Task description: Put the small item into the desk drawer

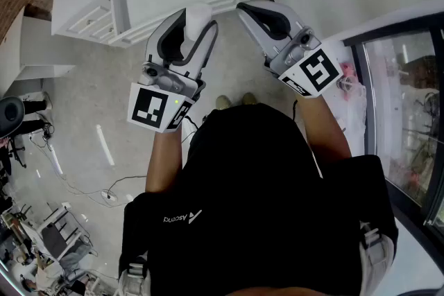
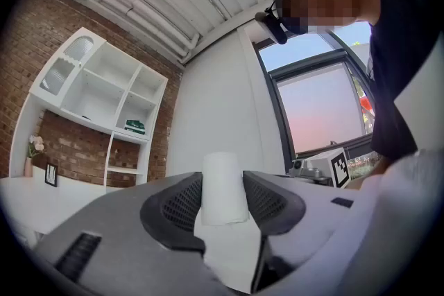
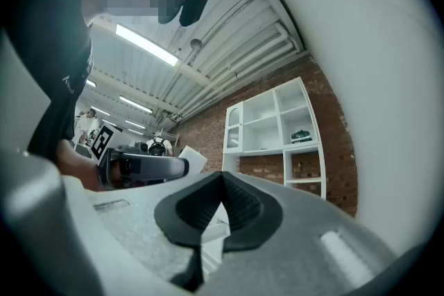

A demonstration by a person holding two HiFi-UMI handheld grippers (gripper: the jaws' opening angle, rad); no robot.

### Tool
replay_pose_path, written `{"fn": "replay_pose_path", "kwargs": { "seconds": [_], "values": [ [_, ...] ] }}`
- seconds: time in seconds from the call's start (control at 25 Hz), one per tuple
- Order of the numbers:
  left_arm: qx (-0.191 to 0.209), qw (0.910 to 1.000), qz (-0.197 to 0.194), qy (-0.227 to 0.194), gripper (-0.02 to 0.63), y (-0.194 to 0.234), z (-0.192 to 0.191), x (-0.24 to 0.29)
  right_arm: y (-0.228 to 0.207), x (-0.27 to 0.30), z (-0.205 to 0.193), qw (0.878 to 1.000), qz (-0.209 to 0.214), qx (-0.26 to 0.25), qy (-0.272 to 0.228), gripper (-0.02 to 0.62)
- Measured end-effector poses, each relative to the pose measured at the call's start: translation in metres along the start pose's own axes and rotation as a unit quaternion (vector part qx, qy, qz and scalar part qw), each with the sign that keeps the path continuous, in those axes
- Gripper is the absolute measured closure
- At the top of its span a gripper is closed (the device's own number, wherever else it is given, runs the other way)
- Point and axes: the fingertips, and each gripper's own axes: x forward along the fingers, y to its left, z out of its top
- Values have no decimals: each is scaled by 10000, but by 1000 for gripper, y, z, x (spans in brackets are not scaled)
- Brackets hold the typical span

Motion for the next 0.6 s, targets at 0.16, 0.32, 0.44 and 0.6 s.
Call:
{"fn": "replay_pose_path", "kwargs": {
  "seconds": [0.16, 0.32, 0.44, 0.6],
  "values": [
    [-8, 10000, -29, 9, 428, 2, -3, 1, -1, 2, -3, 10000, 2, 14, 21, 595],
    [-37, 10000, -67, 22, 428, 4, -5, 2, -1, 3, -4, 10000, 10, 85, -7, 595],
    [-63, 9999, -89, 9, 428, 7, -6, 1, 0, 5, -5, 10000, -33, 44, 20, 595],
    [-91, 9999, -110, -36, 428, 14, -5, -2, 0, 8, -6, 9999, -123, -12, 64, 595]
  ]
}}
